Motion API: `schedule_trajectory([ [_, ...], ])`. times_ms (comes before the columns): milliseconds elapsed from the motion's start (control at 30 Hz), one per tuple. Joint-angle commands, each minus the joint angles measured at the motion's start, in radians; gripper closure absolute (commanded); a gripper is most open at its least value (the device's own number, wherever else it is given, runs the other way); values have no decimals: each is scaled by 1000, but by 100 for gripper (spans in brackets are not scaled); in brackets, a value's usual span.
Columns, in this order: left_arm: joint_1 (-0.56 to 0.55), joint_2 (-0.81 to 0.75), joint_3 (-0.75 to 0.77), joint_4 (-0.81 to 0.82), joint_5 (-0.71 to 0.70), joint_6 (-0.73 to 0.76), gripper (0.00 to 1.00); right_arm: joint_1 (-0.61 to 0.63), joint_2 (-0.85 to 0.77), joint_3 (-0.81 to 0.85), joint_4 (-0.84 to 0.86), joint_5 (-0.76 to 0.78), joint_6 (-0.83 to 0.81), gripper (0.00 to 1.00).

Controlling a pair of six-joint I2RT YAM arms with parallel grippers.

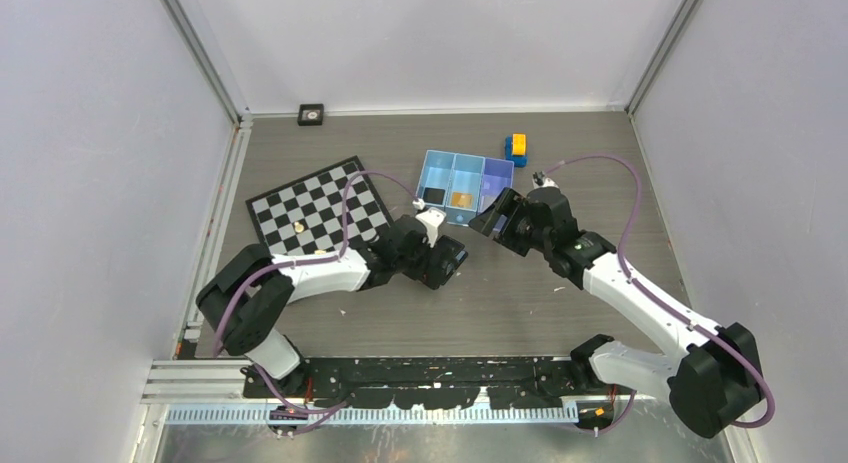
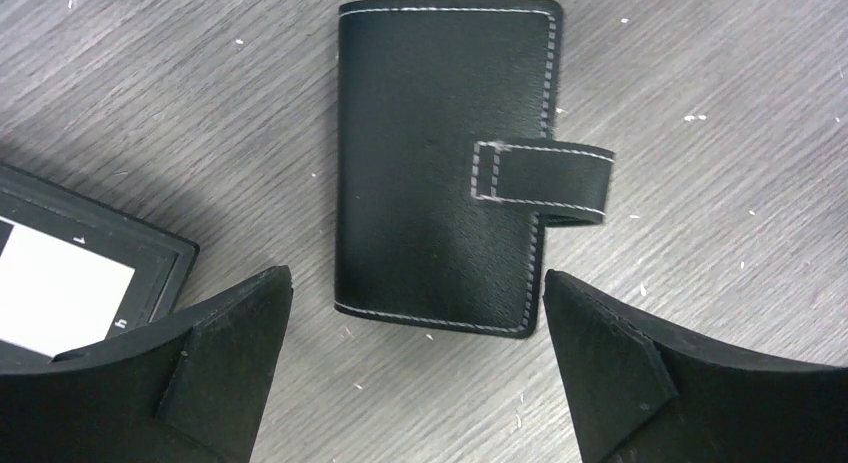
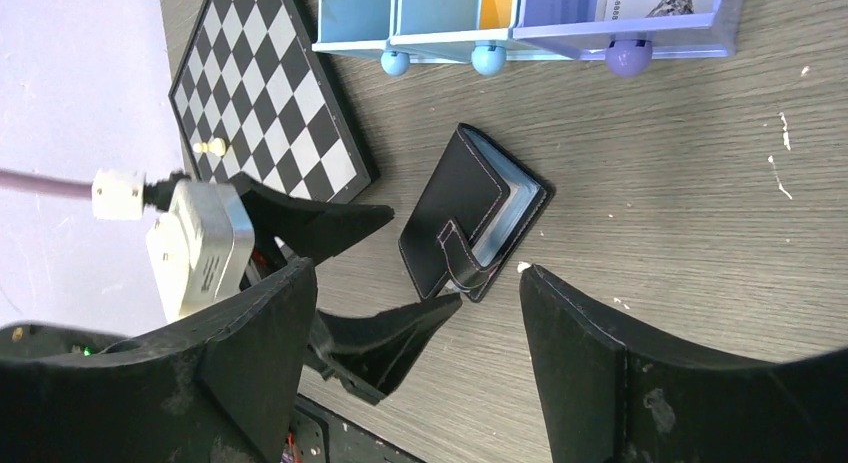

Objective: Take the credit cards out of the card holder
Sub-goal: Open the card holder at the center of the board.

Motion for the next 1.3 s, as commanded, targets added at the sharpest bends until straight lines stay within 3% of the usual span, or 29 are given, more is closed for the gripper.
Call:
schedule_trajectory([
  [0,41,37,39,68,143,-42,0,-3,11,-1,47,5,-6,21],
  [200,43,101,102,6,127,-27,5,-5,25,-1,57,-14,-6,21],
  [300,43,142,139,-22,132,-24,15,-6,31,-3,67,-25,-5,21],
  [433,43,158,153,-59,146,-20,39,-5,39,-3,71,-32,-6,23],
  [600,42,187,180,-110,118,-26,32,-7,42,-4,72,-35,-6,23],
  [700,42,204,194,-141,108,-32,36,-7,37,-6,72,-33,-6,23],
  [767,43,209,200,-158,93,-36,42,-7,32,-10,73,-29,-6,23],
  [900,42,196,193,-158,89,-40,66,-8,26,-15,72,-21,-6,24],
  [1000,43,182,180,-149,97,-51,79,-7,28,-23,85,-17,-10,25],
  [1267,143,41,13,103,351,-192,84,-7,10,-96,171,33,16,25],
])
